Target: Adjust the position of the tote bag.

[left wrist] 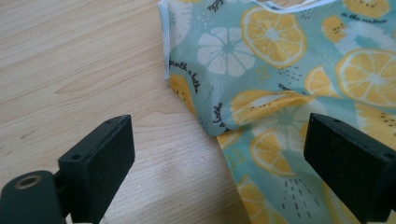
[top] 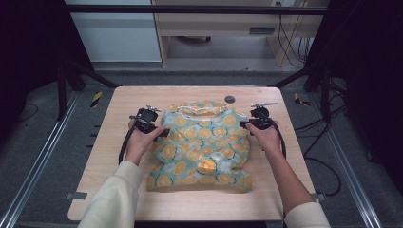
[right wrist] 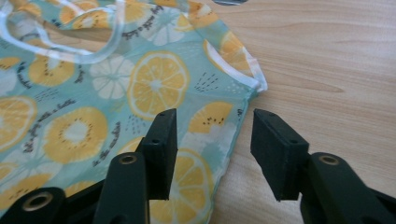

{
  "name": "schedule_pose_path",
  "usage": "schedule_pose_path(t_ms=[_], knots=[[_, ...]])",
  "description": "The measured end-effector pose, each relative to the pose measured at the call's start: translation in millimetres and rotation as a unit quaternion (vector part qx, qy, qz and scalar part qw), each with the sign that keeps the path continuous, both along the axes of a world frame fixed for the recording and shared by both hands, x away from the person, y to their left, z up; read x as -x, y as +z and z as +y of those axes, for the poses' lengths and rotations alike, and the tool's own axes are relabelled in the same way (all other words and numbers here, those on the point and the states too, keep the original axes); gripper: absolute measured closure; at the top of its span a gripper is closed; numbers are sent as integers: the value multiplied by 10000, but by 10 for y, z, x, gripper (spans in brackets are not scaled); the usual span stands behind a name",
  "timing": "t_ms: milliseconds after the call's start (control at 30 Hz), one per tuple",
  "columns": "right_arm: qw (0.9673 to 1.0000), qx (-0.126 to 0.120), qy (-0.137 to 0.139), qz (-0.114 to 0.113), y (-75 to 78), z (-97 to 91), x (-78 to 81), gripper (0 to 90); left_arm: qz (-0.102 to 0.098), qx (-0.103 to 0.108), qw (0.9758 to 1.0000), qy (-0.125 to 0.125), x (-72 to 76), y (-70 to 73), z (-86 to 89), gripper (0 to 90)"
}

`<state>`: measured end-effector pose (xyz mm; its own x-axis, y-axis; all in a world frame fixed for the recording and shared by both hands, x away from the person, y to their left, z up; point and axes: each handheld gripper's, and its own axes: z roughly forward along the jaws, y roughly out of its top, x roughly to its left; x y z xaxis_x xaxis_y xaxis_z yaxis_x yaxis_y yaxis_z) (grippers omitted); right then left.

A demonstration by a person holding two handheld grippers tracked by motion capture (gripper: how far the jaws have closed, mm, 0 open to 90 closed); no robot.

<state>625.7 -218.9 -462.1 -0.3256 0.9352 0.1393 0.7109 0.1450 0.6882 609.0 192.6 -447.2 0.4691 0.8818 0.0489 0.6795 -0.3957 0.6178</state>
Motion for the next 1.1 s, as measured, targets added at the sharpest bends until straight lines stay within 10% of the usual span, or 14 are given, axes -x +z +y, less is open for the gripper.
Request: schedule_pose_path(t_ms=[667, 900, 1100], knots=[[9996, -71, -30, 278, -233, 72, -99, 501, 36, 55, 10000, -5, 17, -7, 45, 86], [9995, -19, 30, 327, -247, 76, -96, 625, 54, 83, 9999, 62, 14, -23, 69, 89], [9992, 42, 258, 304, -233, 82, -74, 900, 66, 215, 9997, 136, 11, -38, 99, 120]])
